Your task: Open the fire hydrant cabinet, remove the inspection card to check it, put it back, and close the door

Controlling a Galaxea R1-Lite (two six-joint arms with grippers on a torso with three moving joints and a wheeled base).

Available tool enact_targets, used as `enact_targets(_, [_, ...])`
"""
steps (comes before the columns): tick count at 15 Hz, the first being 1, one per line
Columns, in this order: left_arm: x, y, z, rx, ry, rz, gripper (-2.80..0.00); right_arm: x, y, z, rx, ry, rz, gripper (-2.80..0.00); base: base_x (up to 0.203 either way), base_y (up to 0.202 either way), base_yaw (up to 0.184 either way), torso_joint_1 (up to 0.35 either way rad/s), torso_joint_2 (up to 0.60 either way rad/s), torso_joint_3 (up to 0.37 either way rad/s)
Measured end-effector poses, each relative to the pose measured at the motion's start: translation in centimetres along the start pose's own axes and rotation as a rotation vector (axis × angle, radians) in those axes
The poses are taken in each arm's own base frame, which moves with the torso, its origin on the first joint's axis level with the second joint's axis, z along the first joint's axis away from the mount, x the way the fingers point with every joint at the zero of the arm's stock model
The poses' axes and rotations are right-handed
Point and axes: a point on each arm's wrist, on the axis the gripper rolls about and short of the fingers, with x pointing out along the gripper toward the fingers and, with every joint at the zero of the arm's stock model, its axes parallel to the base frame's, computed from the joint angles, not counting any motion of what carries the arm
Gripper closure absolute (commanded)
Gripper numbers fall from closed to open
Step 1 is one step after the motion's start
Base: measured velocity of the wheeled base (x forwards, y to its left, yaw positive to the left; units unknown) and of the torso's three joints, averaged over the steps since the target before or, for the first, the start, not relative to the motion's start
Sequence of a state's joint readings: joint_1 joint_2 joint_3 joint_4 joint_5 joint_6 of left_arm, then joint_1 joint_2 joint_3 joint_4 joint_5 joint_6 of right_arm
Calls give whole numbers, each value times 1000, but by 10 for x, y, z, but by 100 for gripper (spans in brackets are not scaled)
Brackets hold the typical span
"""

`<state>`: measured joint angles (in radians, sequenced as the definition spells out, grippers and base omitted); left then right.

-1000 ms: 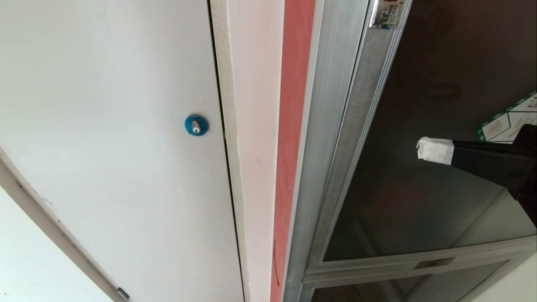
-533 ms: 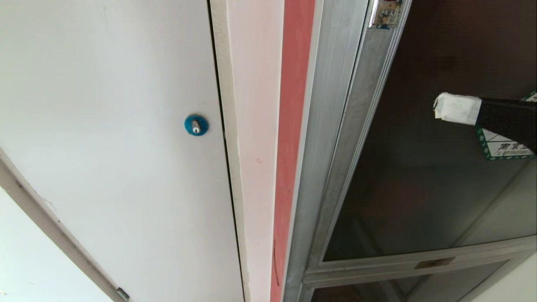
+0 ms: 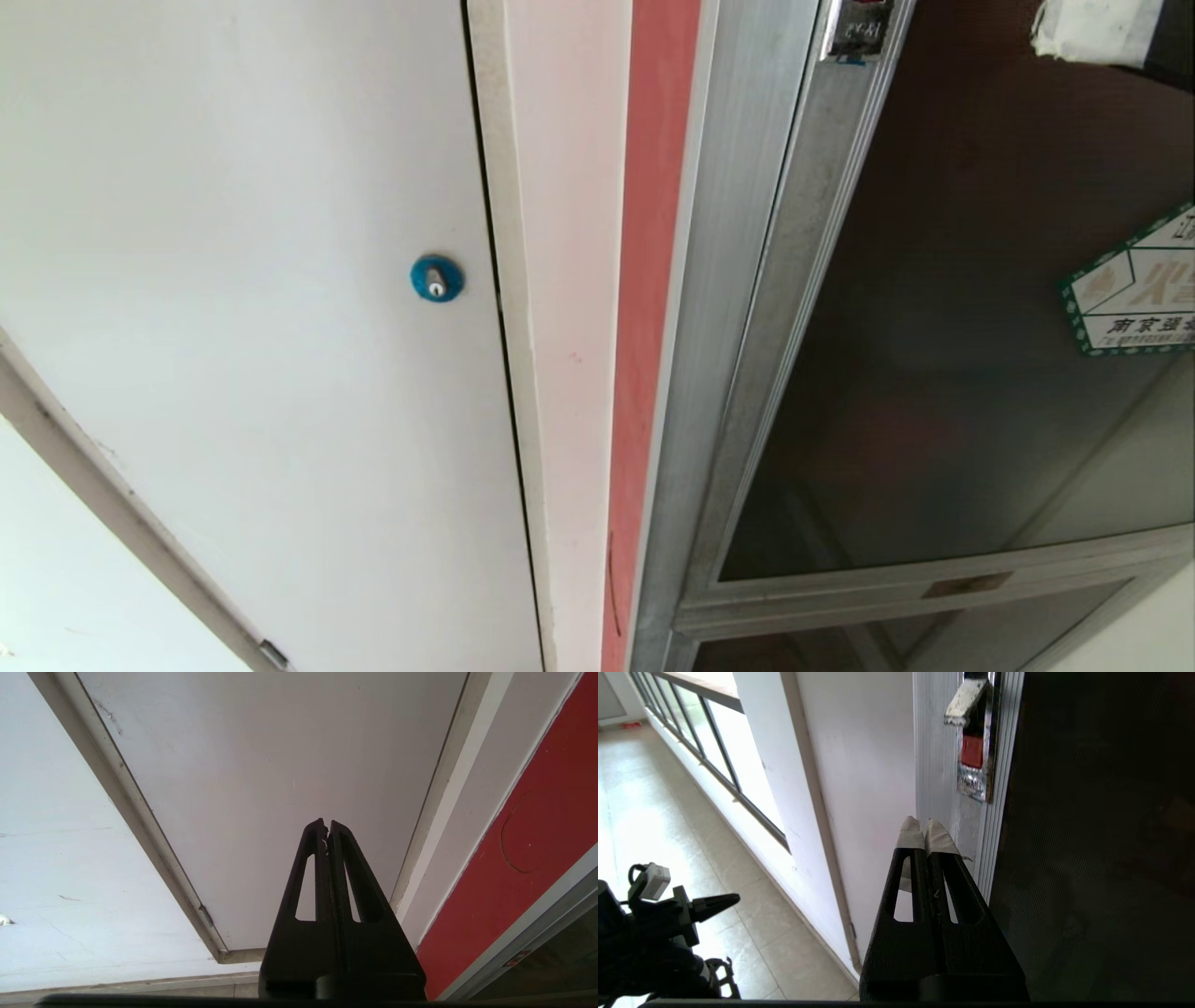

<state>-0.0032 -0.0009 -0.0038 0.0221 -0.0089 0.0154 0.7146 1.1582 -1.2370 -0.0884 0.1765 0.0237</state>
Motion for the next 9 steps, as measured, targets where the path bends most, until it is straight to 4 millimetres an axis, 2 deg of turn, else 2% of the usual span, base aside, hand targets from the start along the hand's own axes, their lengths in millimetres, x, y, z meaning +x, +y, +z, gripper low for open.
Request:
enact_targets(4, [0, 0, 0, 0, 0, 1, 0, 22, -3, 14, -59, -24, 7, 0, 0, 0, 0, 0, 0, 0])
enact_targets(9, [0, 0, 0, 0, 0, 1, 0, 33, -4, 26, -76, -60, 9, 0, 0, 0, 0, 0, 0, 0])
